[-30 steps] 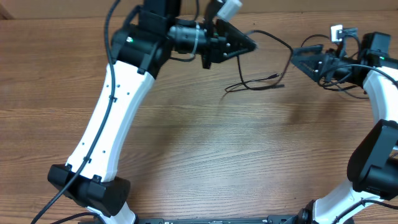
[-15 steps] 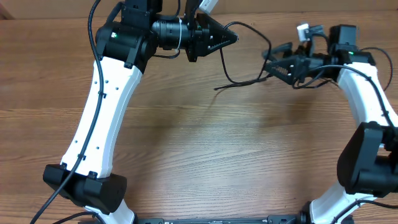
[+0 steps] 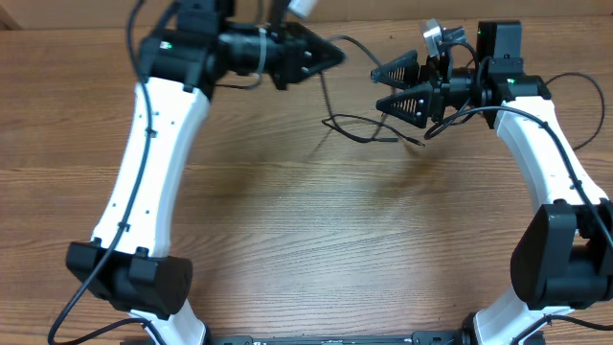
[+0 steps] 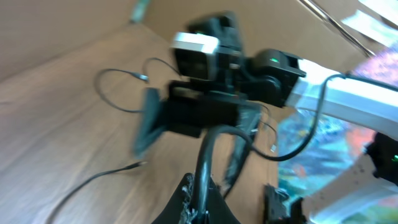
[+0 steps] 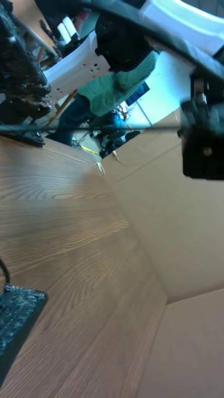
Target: Untangle cables
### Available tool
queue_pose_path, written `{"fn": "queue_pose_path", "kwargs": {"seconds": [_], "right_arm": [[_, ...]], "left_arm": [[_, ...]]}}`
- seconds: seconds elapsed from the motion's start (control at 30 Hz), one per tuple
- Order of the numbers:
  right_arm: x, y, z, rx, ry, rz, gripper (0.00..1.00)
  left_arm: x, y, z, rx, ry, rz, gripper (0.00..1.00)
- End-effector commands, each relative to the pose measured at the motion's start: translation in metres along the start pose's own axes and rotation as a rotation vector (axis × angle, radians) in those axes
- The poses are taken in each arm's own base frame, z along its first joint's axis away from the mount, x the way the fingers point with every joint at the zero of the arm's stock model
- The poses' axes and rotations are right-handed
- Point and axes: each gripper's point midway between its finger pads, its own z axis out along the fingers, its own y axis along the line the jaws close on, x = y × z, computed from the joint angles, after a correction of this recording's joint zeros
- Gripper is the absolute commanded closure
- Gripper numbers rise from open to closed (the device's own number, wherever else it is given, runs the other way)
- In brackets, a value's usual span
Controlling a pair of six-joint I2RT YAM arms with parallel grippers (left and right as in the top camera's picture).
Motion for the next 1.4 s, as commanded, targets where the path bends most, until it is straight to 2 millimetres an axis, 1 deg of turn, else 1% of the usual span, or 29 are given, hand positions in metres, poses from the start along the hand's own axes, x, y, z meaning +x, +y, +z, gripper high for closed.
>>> {"fn": "queue_pose_path", "kwargs": {"seconds": [0.0,0.03,0.13,0.23,0.3,0.33,0.47,0.53,0.63,0.73,0.8,0.93,1.0,1.13,1.27,1.37], "right_arm": [[-0.019,0.015,-0.009,-0.013,-0.02,-0.05,0.04],[-0.019,0.014,-0.011,-0.007,-0.023,-0.053,0.04],[-0.02,0.013,-0.012,-0.004,-0.024,-0.039,0.04],[-0.019,0.016,-0.004,-0.025,-0.014,-0.031,0.04],[-0.018,0.021,0.007,-0.05,-0.001,-0.042,0.04],[-0.017,0.024,0.016,-0.07,0.008,-0.054,0.04],[-0.016,0.035,0.039,-0.127,0.032,-0.112,0.04],[-0.016,0.038,0.045,-0.143,0.038,-0.131,0.04],[-0.015,0.041,0.051,-0.159,0.043,-0.147,0.04],[-0.015,0.042,0.052,-0.162,0.044,-0.148,0.04],[-0.015,0.042,0.052,-0.162,0.046,-0.132,0.04],[-0.015,0.042,0.053,-0.163,0.049,-0.103,0.04],[-0.014,0.043,0.055,-0.169,0.053,-0.087,0.04],[-0.01,0.051,0.067,-0.199,0.068,-0.074,0.04],[-0.007,0.061,0.083,-0.241,0.085,-0.096,0.05],[-0.007,0.063,0.086,-0.249,0.087,-0.102,0.06]], "left_arm": [[-0.011,0.022,-0.035,-0.037,-0.059,0.0,0.96],[-0.012,0.024,-0.042,-0.031,-0.071,-0.006,0.96],[-0.013,0.032,-0.054,-0.05,-0.088,-0.014,0.96],[-0.014,0.033,-0.055,-0.052,-0.091,-0.01,0.96],[-0.014,0.031,-0.049,-0.041,-0.085,-0.002,0.96],[-0.014,0.028,-0.044,-0.032,-0.08,0.007,0.96],[-0.011,0.019,-0.031,0.006,-0.063,0.013,0.96],[-0.011,0.01,-0.027,0.055,-0.06,0.016,0.96],[-0.011,-0.005,-0.025,0.136,-0.062,0.019,0.96],[-0.012,-0.02,-0.026,0.218,-0.067,0.022,0.96],[-0.012,-0.023,-0.027,0.238,-0.07,0.023,0.96],[-0.014,-0.023,-0.027,0.235,-0.073,0.034,0.96],[-0.015,-0.019,-0.026,0.213,-0.076,0.05,0.96],[-0.016,-0.008,-0.02,0.145,-0.071,0.064,0.96],[-0.014,-0.004,-0.013,0.107,-0.057,0.065,0.96],[-0.014,-0.001,-0.012,0.087,-0.057,0.067,0.96]]}}
